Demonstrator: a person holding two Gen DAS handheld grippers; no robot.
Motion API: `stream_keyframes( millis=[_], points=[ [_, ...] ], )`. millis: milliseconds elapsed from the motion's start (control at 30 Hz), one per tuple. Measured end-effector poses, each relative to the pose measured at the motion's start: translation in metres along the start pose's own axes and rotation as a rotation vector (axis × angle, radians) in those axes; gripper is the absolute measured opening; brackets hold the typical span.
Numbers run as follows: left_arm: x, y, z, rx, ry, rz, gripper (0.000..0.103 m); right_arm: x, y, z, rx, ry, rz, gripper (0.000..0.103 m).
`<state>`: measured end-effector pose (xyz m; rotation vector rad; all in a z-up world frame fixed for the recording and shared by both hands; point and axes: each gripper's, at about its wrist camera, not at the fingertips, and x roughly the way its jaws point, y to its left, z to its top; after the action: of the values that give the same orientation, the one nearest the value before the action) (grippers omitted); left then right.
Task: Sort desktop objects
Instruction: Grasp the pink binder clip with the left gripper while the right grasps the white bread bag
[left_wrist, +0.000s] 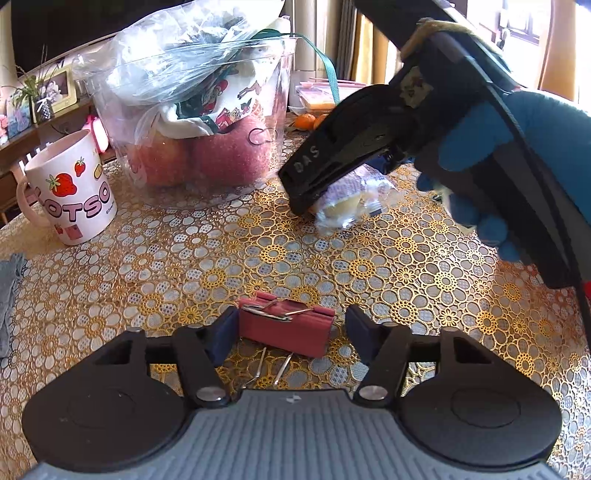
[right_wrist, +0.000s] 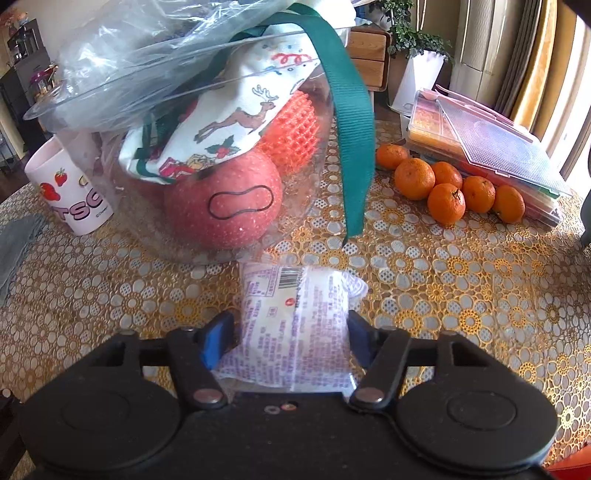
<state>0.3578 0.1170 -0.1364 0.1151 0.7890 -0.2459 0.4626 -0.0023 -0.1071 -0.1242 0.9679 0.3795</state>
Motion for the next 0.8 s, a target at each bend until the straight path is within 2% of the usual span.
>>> stream_keyframes(
  millis=[67, 233, 800],
  points=[
    [-0.001, -0.002, 0.001, -0.003, 0.007, 0.006, 0.054, -0.005, -0.002, -0.004, 0.004, 0.003, 0.011, 0.058],
    [-0.003, -0.006, 0.003, -0.039, 0.028, 0.034, 0.053, -0.017, -0.007, -0.015, -0.001, 0.012, 0.033, 0.055],
    [-0.031, -0.029, -0.013, -0.133, 0.067, 0.044, 0.052, -0.095, -0.022, -0.085, -0.044, 0.034, 0.114, 0.054]
  ],
)
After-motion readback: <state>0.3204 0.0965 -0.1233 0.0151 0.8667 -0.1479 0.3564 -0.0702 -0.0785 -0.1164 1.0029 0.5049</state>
